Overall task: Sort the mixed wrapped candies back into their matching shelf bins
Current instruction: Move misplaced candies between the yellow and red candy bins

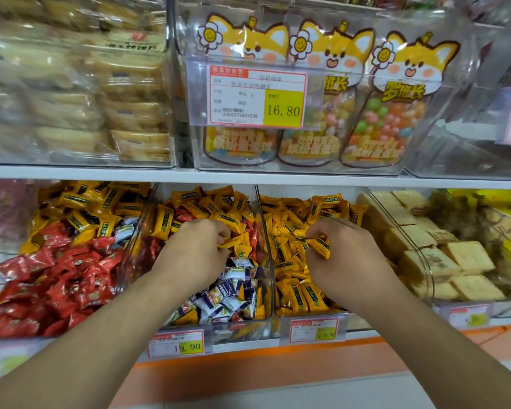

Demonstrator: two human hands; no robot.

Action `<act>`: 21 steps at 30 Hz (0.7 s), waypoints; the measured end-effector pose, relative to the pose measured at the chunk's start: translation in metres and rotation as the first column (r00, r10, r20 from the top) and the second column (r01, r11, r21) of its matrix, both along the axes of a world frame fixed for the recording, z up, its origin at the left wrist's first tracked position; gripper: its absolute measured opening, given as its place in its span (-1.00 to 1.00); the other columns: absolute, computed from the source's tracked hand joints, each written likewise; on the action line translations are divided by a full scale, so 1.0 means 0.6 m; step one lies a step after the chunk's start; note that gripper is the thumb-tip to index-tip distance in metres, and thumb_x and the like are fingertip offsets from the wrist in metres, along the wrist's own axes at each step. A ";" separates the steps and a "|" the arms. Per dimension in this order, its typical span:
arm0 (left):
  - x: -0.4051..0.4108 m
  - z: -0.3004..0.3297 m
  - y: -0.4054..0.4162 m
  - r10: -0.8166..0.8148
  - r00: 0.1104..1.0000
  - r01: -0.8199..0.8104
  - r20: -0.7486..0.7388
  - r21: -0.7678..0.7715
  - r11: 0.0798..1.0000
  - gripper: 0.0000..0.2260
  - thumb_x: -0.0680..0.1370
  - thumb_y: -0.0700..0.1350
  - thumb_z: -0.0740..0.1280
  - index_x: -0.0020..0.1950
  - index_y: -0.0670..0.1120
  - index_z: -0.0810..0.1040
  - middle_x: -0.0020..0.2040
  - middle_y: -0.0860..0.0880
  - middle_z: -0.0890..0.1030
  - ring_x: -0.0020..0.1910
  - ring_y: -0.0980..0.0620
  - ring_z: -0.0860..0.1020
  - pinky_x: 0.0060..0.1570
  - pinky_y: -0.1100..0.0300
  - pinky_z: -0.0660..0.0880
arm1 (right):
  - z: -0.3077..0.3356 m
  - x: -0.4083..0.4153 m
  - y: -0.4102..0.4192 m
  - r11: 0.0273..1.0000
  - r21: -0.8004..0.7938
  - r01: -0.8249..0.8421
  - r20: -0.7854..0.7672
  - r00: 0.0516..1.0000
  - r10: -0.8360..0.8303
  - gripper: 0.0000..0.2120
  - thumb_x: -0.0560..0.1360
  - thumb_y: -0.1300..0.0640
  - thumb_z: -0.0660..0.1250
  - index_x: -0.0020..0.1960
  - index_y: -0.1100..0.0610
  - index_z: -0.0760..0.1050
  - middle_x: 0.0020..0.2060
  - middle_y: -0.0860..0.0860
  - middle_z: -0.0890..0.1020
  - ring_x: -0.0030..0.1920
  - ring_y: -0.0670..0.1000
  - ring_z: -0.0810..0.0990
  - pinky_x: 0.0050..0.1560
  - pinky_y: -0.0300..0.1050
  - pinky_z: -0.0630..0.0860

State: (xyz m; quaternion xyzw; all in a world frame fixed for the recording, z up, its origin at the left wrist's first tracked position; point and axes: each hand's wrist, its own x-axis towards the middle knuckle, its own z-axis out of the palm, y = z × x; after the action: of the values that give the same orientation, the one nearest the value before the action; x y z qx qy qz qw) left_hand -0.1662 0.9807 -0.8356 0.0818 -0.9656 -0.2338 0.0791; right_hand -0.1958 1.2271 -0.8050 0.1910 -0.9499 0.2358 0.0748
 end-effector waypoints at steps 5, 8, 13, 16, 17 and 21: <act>0.000 0.004 -0.008 -0.008 0.999 0.007 0.051 0.023 1.000 -0.73 0.60 -0.12 0.42 0.29 0.05 0.64 0.22 0.00 0.60 0.02 0.12 0.55 -0.01 0.25 0.57 | 0.002 0.004 -0.002 1.000 0.013 -0.011 0.011 1.000 0.011 -0.76 0.59 0.10 0.37 0.25 0.05 0.57 0.23 -0.06 0.54 -0.02 -0.13 0.47 -0.16 -0.39 0.33; 0.004 0.008 -0.007 -0.029 0.999 0.028 0.038 0.030 0.999 -0.83 0.57 -0.09 0.45 0.13 0.12 0.64 0.09 0.05 0.56 -0.05 0.14 0.56 -0.18 0.31 0.50 | 0.004 0.006 -0.005 1.000 0.018 -0.008 0.016 1.000 0.007 -0.78 0.59 0.10 0.37 0.24 0.04 0.57 0.23 -0.05 0.55 0.02 -0.12 0.45 -0.16 -0.39 0.31; 0.015 0.011 -0.006 -0.054 0.999 0.053 0.004 0.076 0.996 -0.83 0.55 -0.07 0.49 -0.03 0.15 0.54 -0.06 0.14 0.60 -0.04 0.06 0.63 -0.04 0.02 0.65 | 0.007 0.010 -0.013 1.000 0.016 -0.019 0.033 0.999 0.019 -0.77 0.59 0.09 0.38 0.24 0.02 0.56 0.21 -0.05 0.55 -0.12 -0.10 0.54 -0.22 -0.37 0.37; 0.022 0.019 -0.007 -0.018 0.991 0.034 -0.130 0.127 0.991 -0.86 0.55 -0.04 0.50 -0.02 0.14 0.55 -0.10 0.18 0.60 -0.06 0.19 0.60 -0.04 0.16 0.61 | 0.010 0.012 -0.018 1.000 0.008 -0.026 0.020 0.999 0.026 -0.75 0.59 0.08 0.37 0.27 0.00 0.55 0.21 -0.06 0.56 -0.02 -0.03 0.61 -0.08 -0.22 0.53; 0.025 0.026 -0.007 0.005 0.983 0.025 -0.186 0.159 0.987 -0.86 0.55 -0.03 0.50 -0.01 0.14 0.57 -0.10 0.20 0.60 -0.05 0.23 0.58 -0.03 0.23 0.57 | 0.010 0.013 -0.019 0.999 0.000 -0.036 0.014 0.999 0.036 -0.73 0.60 0.07 0.37 0.29 -0.01 0.53 0.22 -0.08 0.56 0.03 0.00 0.63 -0.04 -0.25 0.55; 0.047 0.050 0.005 -0.043 0.972 0.124 -0.233 0.344 0.931 -0.89 0.53 0.01 0.51 0.00 0.19 0.63 -0.12 0.23 0.64 -0.05 0.28 0.60 0.01 0.31 0.55 | 0.016 0.021 -0.031 0.980 -0.097 -0.174 0.021 0.984 0.177 -0.52 0.59 0.02 0.41 0.48 -0.13 0.40 0.29 -0.25 0.54 0.25 -0.29 0.43 0.07 -0.61 0.30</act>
State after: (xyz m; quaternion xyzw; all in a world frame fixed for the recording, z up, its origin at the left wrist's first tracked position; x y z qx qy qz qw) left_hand -0.1380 0.9839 -0.8055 0.0268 -0.8951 -0.4153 0.1599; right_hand -0.1832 1.2086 -0.7953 0.2669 -0.9181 0.2889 0.0489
